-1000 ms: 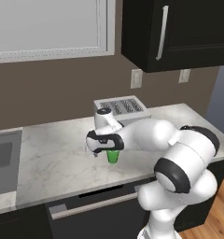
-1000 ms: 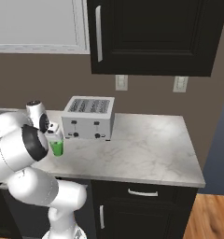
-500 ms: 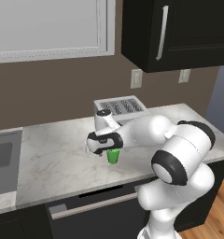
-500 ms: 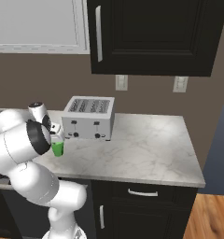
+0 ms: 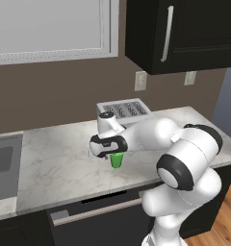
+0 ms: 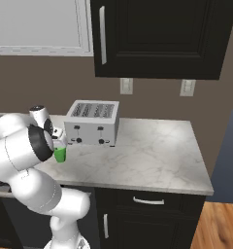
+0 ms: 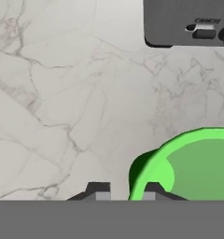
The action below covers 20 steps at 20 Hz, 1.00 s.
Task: Place the pitcher and cup on the dining counter for serving.
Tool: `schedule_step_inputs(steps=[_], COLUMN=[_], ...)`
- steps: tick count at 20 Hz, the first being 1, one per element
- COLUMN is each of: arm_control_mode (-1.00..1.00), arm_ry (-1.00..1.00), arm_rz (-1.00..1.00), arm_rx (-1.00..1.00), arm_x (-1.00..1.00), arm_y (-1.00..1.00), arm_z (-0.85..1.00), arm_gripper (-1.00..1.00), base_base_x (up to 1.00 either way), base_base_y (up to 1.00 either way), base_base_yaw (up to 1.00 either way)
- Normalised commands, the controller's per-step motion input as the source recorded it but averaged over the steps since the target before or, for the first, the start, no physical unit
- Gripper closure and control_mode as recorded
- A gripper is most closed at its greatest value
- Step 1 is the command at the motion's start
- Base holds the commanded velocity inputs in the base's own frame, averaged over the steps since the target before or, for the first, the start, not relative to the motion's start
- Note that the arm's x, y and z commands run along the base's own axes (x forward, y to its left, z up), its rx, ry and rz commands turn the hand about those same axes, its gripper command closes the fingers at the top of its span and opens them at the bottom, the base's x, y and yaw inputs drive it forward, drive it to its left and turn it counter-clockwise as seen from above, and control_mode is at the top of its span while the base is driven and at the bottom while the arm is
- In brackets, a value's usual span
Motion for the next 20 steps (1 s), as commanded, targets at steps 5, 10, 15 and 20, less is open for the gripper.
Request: schedule_step_inputs(steps=[5,10,15,20], arm_control_mode=[-1.00,-1.00,-1.00,-1.00], arm_ry=[-0.01,-0.07,-0.09,-0.14], arm_rz=[0.00,0.04,0.00,0.00], arm_rx=[0.00,0.00,0.00,0.00], arm_x=[-0.05,-0.10,-0.32,-0.35], arm_y=[0.00,-0.03,-0.10,-0.16], arm_z=[0.01,0.31,0.60,0.60], arm_gripper=[1.00,1.00,1.00,1.00], base_base_x=[0.00,0.00,0.00,0.00], base_base_y=[0.00,0.00,0.00,0.00], base_base_yaw=[0.00,0.00,0.00,0.00])
